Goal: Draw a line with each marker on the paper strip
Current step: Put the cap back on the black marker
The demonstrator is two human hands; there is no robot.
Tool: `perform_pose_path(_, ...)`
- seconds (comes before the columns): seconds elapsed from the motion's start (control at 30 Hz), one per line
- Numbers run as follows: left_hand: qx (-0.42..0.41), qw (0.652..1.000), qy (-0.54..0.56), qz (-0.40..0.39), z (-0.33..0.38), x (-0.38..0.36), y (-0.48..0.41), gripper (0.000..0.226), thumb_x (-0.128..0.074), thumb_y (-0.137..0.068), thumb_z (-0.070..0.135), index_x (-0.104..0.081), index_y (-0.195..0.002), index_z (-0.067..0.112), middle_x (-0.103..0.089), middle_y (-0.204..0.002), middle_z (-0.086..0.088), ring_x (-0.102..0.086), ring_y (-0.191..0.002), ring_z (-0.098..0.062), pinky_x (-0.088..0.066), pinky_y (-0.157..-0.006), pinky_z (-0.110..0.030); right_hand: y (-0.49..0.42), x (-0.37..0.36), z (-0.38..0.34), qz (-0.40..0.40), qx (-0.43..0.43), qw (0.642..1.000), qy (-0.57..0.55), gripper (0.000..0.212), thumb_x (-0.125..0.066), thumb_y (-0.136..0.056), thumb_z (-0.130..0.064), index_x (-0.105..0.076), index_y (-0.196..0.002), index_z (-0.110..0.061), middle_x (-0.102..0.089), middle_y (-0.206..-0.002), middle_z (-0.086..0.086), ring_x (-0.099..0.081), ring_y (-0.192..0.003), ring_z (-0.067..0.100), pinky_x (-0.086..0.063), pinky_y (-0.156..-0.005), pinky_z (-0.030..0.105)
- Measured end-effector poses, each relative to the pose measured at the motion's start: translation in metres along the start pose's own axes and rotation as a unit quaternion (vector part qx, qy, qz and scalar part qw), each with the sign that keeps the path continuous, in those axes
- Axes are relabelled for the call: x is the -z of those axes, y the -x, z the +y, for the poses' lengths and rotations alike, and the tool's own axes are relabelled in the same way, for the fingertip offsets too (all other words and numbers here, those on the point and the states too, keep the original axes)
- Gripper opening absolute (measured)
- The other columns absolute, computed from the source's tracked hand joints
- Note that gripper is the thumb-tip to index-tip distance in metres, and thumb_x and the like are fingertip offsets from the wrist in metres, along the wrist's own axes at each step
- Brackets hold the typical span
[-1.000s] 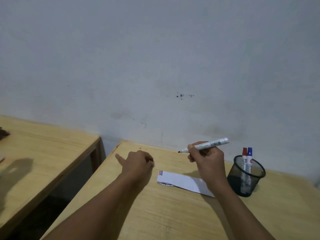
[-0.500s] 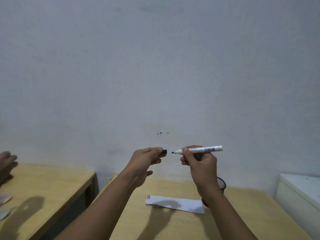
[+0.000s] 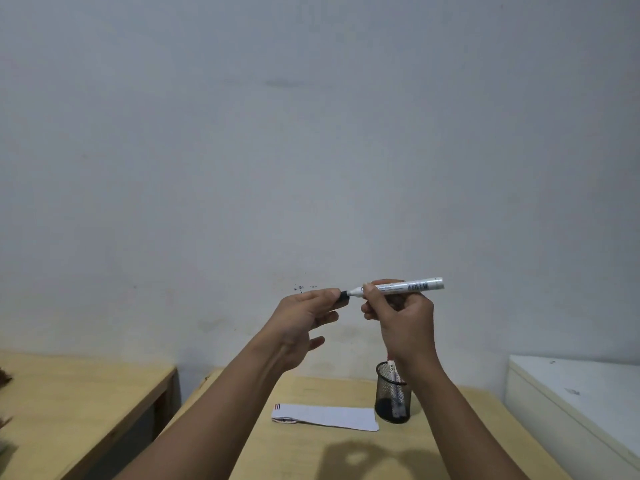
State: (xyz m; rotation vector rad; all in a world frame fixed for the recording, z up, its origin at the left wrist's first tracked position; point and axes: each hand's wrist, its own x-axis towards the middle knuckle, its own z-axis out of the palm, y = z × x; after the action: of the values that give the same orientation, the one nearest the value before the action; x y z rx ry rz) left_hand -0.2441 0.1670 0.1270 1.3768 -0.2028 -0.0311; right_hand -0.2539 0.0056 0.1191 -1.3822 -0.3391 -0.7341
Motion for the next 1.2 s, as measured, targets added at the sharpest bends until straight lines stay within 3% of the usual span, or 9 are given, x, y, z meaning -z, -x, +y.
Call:
perform_pose_path(0.2,-0.048,0.999,0.022,0.006,0.012,-0.018,0.01,0.027,-0.083,-0.076,0.025,-0.078,-0.1,0.015,-0.076,-0.095,0.004,-0.063,-0.104,-0.016,-0.041,-0.088,-0.041,0.001,0.004,-0.015,-0.018,-0.003,1.0,-0.003,0.014,-0.073,-0.091,-0.024,-0.078,-0.087,-0.012,-0.077,-0.074,0.005,-0.067,-0.066,0.012,-0.058,-0.067,0.028)
perform_pose_path(0.4,-0.155,0.986,-0.031,0.046,0.005,-0.026,0.014,0.023,-0.085,-0.075,0.012,-0.077,-0.095,0.004,-0.078,-0.083,-0.002,-0.072,-0.083,-0.009,-0.05,-0.073,-0.018,0.006,0.01,-0.001,-0.033,-0.131,0.987,-0.087,0.031,-0.077,-0.078,-0.041,-0.079,-0.083,-0.01,-0.072,-0.074,0.004,-0.06,-0.073,0.018,-0.048,-0.068,0.033)
perform_pose_path(0.5,-0.208,0.971,-0.097,0.067,-0.001,-0.034,0.012,0.019,-0.086,-0.075,0.017,-0.078,-0.091,0.012,-0.079,-0.083,0.0,-0.074,-0.085,-0.011,-0.057,-0.081,-0.026,0.009,0.014,0.015,0.022,-0.217,0.973,-0.081,0.068,-0.08,-0.061,-0.058,-0.07,-0.111,-0.012,-0.071,-0.105,0.006,-0.063,-0.088,0.017,-0.048,-0.076,0.035)
perform_pose_path(0.6,-0.261,0.945,-0.173,0.096,-0.006,-0.045,0.003,0.019,-0.087,-0.073,0.028,-0.076,-0.088,0.026,-0.078,-0.077,0.011,-0.071,-0.081,-0.001,-0.051,-0.088,-0.035,0.009,0.016,0.03,0.127,-0.207,0.97,-0.004,0.102,-0.085,-0.064,-0.06,-0.036,-0.149,-0.032,-0.043,-0.136,-0.002,-0.052,-0.114,0.018,-0.049,-0.093,0.04)
perform_pose_path(0.67,-0.279,0.92,-0.247,0.121,-0.01,-0.049,-0.007,0.016,-0.086,-0.072,0.037,-0.073,-0.081,0.032,-0.075,-0.074,0.022,-0.067,-0.08,0.007,-0.038,-0.093,-0.039,0.01,0.023,0.038,0.133,-0.109,0.983,0.058,0.072,-0.083,-0.074,-0.051,-0.053,-0.138,-0.034,-0.041,-0.135,-0.009,-0.053,-0.116,0.013,-0.054,-0.09,0.037)
perform_pose_path(0.77,-0.28,0.893,-0.322,0.142,-0.017,-0.054,-0.022,0.016,-0.083,-0.074,0.042,-0.071,-0.082,0.035,-0.071,-0.072,0.025,-0.061,-0.081,0.015,-0.026,-0.086,-0.034,0.004,0.038,0.05,0.013,0.014,0.986,0.165,0.019,-0.076,-0.089,-0.028,-0.072,-0.107,-0.034,-0.064,-0.115,-0.017,-0.061,-0.107,0.006,-0.045,-0.081,0.022)
perform_pose_path(0.9,-0.258,0.895,-0.343,0.117,-0.033,-0.067,-0.045,0.016,-0.081,-0.076,0.042,-0.07,-0.086,0.036,-0.071,-0.073,0.024,-0.063,-0.081,0.014,-0.029,-0.087,-0.038,-0.01,0.058,0.065,-0.048,0.061,0.957,0.28,0.016,-0.076,-0.088,-0.019,-0.07,-0.093,-0.033,-0.072,-0.092,-0.016,-0.065,-0.088,-0.002,-0.041,-0.072,0.003)
perform_pose_path(1.0,-0.245,0.896,-0.36,0.09,-0.053,-0.072,-0.066,0.038,-0.081,-0.074,0.05,-0.066,-0.108,0.04,-0.072,-0.087,0.024,-0.064,-0.089,0.007,-0.031,-0.088,-0.04,-0.024,0.076,0.081,-0.035,0.044,0.954,0.296,0.01,-0.076,-0.088,-0.016,-0.07,-0.092,-0.023,-0.072,-0.085,-0.015,-0.064,-0.08,-0.008,-0.041,-0.067,0.001)
perform_pose_path(1.2,-0.174,0.811,-0.558,0.024,-0.116,-0.061,-0.113,0.073,-0.076,-0.069,0.064,-0.049,-0.133,0.041,-0.062,-0.123,0.019,-0.05,-0.12,-0.008,-0.025,-0.093,-0.039,-0.059,0.117,0.118,0.037,0.014,0.956,0.29,0.034,-0.073,-0.091,-0.01,-0.059,-0.119,-0.022,-0.071,-0.091,-0.009,-0.067,-0.082,-0.007,-0.047,-0.068,0.003)
